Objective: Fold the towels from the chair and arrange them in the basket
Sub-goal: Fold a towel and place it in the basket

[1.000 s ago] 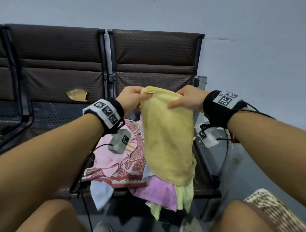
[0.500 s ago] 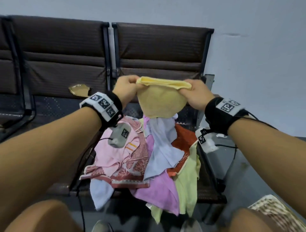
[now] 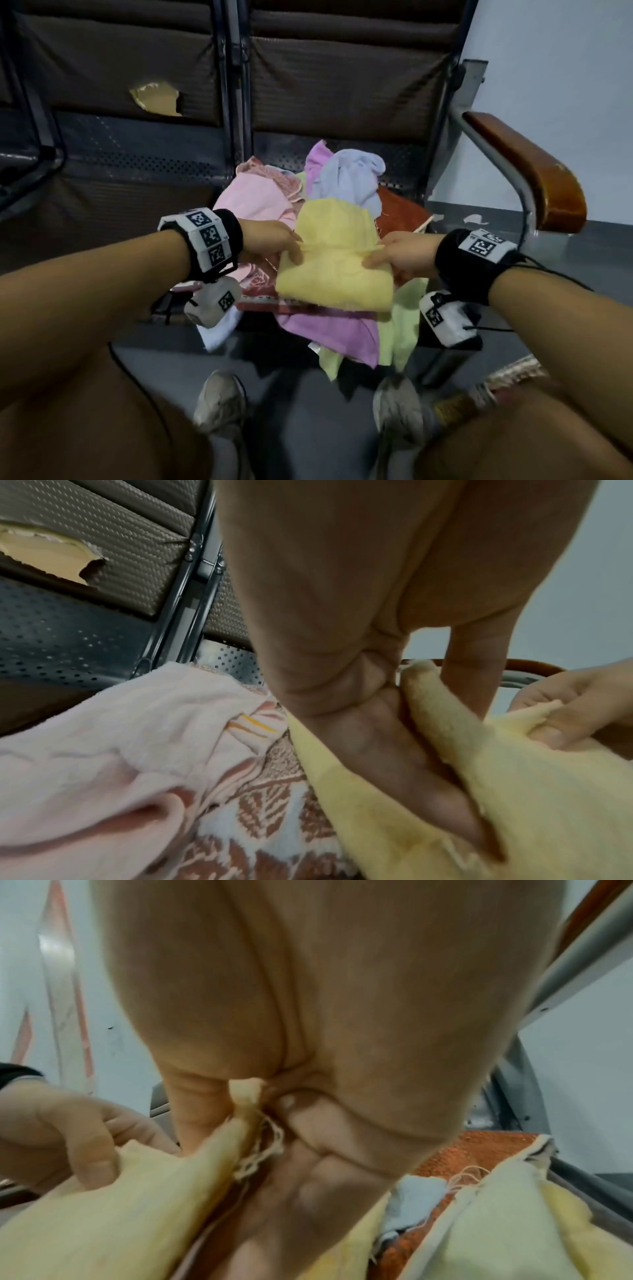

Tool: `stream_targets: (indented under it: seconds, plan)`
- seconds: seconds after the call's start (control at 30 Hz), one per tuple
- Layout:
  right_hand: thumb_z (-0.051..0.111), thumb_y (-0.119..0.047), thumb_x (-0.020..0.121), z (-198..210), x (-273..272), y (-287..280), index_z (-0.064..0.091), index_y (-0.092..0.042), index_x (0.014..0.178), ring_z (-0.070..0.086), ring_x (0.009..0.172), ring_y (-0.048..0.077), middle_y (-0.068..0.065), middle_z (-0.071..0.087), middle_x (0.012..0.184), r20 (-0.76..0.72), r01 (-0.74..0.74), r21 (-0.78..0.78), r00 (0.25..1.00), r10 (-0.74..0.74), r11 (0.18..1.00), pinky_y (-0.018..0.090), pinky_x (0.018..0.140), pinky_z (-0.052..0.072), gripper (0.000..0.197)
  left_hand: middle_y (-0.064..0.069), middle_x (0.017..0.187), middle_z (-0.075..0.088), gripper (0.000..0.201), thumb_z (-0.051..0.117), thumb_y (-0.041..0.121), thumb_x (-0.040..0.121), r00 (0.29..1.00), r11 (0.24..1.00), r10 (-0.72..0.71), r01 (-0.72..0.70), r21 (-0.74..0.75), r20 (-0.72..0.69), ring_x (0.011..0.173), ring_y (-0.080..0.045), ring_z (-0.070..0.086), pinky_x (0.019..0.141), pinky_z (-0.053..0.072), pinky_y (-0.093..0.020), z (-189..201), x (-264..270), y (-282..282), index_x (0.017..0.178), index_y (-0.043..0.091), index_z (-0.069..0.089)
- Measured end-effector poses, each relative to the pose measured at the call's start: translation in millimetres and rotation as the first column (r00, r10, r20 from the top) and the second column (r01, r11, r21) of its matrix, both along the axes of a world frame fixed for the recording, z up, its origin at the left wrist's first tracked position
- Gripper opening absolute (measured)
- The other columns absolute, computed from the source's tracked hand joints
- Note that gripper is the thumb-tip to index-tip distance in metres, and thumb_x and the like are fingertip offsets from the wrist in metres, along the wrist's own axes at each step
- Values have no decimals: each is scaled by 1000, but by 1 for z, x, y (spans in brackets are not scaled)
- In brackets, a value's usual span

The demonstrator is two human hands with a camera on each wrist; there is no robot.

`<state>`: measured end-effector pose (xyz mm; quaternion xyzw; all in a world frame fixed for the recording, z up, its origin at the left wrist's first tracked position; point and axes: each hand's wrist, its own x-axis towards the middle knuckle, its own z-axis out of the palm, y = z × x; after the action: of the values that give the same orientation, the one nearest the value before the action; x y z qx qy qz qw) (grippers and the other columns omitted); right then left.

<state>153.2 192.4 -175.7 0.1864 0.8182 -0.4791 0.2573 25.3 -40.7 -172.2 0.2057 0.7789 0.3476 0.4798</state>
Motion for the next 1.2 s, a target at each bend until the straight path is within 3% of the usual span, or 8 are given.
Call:
stream_targets:
  seconds: [0.23,0.4,0.53,0.6,0.73,0.87,0.97,1.2]
  plan:
    - [57,-10,81,-3,-51,17,57,-7,71,52,64,22,8,53,68,-333,361,133,894,-301,923,31,59,42,11,-13,87,60,5,60,8,87,889,906,387,-316,280,-247,81,-25,58,77,55,-41,-20,-50,43,86,11,64]
    - [53,-21,91,-19,-78,17,55,-14,65,51,74,25,9,56,73,-522,446,237,808,-274,863,34,68,41,27,-7,97,71,26,59,18,83,743,792,588,-451,411,-319,88,-28,67,82,57,-36,-37,-64,63,106,23,70]
    - [58,-27,95,-22,-87,13,56,-18,131,58,117,25,9,61,127,-550,447,289,801,-236,847,36,102,44,37,-2,115,66,45,68,23,84,671,780,615,-444,440,-414,99,-24,65,90,54,-35,-46,-65,65,127,23,58]
    - [62,-27,93,-22,-81,8,48,-19,141,56,123,25,9,57,136,-578,401,356,804,-139,844,40,106,43,50,0,106,67,33,69,16,84,658,785,599,-370,498,-456,91,-17,64,88,52,-31,-47,-61,56,116,19,64]
    - [67,-32,90,-27,-50,0,75,-21,102,67,96,14,-4,74,102,-516,108,524,829,214,845,36,92,52,19,-5,98,73,13,74,14,84,847,891,362,-191,412,-389,83,-14,65,79,52,-29,-55,-39,33,94,22,73]
    - [68,-58,83,-42,-22,-3,58,-21,137,58,121,20,-2,62,135,-237,-182,662,870,433,727,33,104,44,66,6,120,63,58,84,28,74,847,990,17,58,125,-531,105,-14,61,94,49,-28,-68,-22,18,127,28,61]
    - [65,-46,90,-52,-19,-5,44,-17,149,49,134,25,4,49,150,-199,-212,723,848,492,658,34,111,38,69,1,115,62,72,79,17,72,786,994,-71,105,20,-615,96,-19,60,86,51,-30,-72,-14,15,137,29,52]
    - [47,-27,99,-38,-18,-1,58,-26,90,63,85,29,0,65,83,-388,-58,674,820,420,737,37,77,48,14,-1,89,69,9,63,25,83,756,984,113,5,178,-645,83,-22,62,71,46,-30,-60,-21,16,90,23,68]
